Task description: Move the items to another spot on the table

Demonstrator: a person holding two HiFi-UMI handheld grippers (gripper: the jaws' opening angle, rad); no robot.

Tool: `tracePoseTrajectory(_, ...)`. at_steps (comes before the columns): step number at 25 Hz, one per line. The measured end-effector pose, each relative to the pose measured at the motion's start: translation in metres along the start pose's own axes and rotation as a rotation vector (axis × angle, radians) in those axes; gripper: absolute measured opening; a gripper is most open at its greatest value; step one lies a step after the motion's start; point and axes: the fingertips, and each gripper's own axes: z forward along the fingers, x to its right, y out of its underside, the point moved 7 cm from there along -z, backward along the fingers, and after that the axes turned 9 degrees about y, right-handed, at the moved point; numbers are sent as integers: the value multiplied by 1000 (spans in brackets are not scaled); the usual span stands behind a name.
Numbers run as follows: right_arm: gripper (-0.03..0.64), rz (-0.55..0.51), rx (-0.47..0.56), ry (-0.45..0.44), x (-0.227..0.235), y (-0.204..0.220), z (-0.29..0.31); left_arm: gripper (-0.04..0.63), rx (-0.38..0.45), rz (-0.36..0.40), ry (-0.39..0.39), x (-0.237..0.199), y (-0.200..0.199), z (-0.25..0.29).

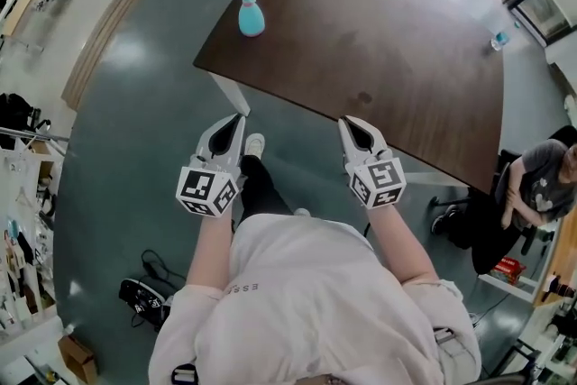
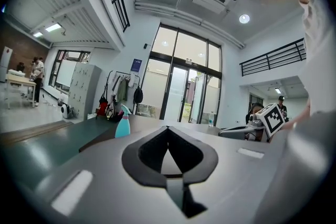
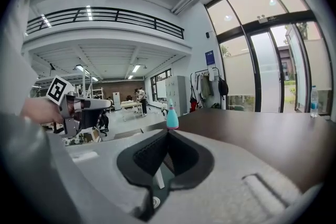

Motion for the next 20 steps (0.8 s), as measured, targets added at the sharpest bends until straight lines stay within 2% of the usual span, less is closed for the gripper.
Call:
tracePoseTrajectory(12, -9, 6, -54, 53, -13, -49, 139, 15, -35, -57, 102, -133, -36, 85)
tracePoseTrajectory(17, -8, 10, -28, 62, -25, -78, 208, 15, -49, -54, 124, -194, -58, 108)
tracePoseTrajectory(20, -9, -23, -2, 83, -36, -88, 255, 15, -64, -50, 152, -231, -61, 119)
